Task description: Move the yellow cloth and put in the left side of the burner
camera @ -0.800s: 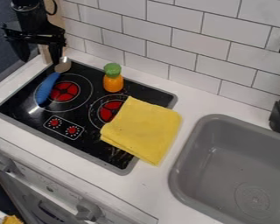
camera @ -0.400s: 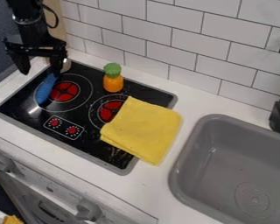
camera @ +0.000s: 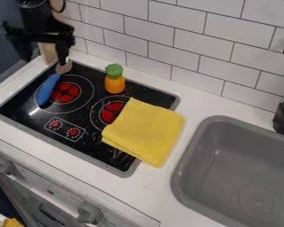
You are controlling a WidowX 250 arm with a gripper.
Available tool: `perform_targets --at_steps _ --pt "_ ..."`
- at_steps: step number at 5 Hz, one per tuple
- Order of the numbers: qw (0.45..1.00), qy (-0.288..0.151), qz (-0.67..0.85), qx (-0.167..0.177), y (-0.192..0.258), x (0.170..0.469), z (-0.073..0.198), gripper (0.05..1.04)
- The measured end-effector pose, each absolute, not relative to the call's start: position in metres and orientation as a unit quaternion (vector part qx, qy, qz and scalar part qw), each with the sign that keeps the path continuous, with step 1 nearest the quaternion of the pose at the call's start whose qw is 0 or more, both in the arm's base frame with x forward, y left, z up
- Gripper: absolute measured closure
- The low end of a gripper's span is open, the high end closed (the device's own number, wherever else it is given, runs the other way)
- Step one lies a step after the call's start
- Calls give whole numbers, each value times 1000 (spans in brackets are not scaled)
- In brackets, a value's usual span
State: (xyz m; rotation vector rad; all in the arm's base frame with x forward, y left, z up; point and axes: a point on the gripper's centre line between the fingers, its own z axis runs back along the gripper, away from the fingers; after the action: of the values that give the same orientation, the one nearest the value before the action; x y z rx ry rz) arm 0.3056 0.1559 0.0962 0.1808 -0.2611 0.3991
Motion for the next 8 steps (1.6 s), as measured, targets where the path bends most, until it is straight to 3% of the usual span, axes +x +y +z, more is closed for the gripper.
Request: perform_targets --at_steps 3,4,5,8 --pt "991 -121 -5 60 13 301 76 83" --pt "991 -123 -27 46 0 298 68 83" --pt "993 -96 -61 40 -12 296 48 83" --pt "995 -61 -72 35 -4 295 13 83"
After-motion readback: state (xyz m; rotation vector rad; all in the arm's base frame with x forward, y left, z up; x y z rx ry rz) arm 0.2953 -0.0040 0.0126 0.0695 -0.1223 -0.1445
